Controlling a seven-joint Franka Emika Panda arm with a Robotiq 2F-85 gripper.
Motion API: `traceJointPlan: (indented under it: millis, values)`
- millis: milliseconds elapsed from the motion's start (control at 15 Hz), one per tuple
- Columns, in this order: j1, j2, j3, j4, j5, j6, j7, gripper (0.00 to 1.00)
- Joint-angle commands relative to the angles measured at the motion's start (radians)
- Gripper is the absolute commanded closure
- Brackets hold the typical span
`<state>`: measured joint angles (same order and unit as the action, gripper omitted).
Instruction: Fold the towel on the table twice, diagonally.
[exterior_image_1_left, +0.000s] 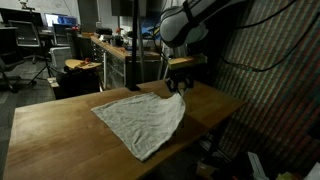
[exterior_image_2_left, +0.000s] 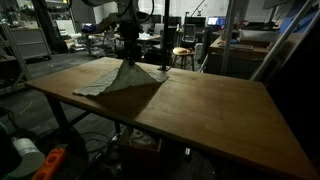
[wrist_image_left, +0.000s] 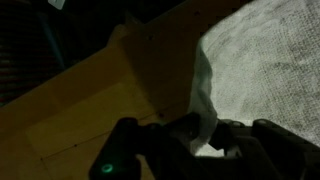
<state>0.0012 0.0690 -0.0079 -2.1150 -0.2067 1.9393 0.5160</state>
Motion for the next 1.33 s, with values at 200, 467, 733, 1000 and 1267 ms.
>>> traceJointPlan:
  millis: [200, 467, 733, 1000, 1267]
  values:
    - [0.058, 0.169, 0.018, 0.264, -0.006, -0.076, -0.018, 0.99]
    - [0.106, 0.232, 0.023, 0.362, -0.023, -0.083, -0.024, 0.99]
    - [0.154, 0.254, 0.031, 0.401, -0.055, -0.064, -0.037, 0.99]
    - [0.200, 0.287, 0.041, 0.460, -0.088, -0.077, -0.031, 0.99]
    - [0.244, 0.378, 0.035, 0.588, -0.117, -0.152, 0.001, 0.99]
